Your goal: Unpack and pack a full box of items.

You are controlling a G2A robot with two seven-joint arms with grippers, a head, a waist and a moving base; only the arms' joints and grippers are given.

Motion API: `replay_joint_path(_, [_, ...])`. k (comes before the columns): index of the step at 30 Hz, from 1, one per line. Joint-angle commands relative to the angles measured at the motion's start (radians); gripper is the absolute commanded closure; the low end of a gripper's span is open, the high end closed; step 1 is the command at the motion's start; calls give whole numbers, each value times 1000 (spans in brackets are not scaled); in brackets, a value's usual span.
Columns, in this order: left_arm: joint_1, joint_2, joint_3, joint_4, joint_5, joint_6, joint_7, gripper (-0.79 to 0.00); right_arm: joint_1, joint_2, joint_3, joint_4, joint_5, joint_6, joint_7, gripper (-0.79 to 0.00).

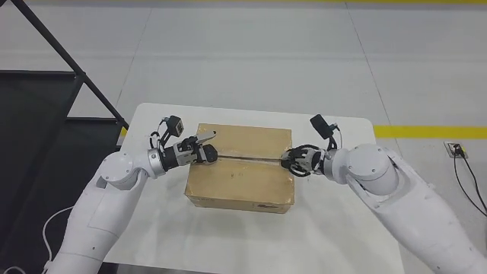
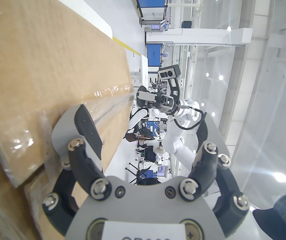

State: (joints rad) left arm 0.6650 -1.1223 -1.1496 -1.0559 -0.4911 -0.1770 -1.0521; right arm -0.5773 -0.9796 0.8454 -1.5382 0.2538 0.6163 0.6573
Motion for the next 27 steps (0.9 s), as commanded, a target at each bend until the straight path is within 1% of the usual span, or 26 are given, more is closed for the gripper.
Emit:
replay_joint_path(1, [1,0,-1,-1,0,0,-1,-785,22,-13,-21,30,10,19,-8,0])
replay_joint_path(9, [5,0,-9,-7,-7,-4,-2,-785,78,-54,-76,104,30,21,-11,0])
replay_joint_path(15, [17,5,-34,-25,-19,-13,-1,-785,104,-82,-108,145,45,4,-10,0])
replay_joint_path(20, [44,18,-82,-48,-30,-22,-6,-785,132,-111,-140,185,66,-17,-8,0])
replay_joint_path(27, [108,43,-186,-85,-68,-39,-4,-785,188,-166,-207,259,86,-58,-1,0])
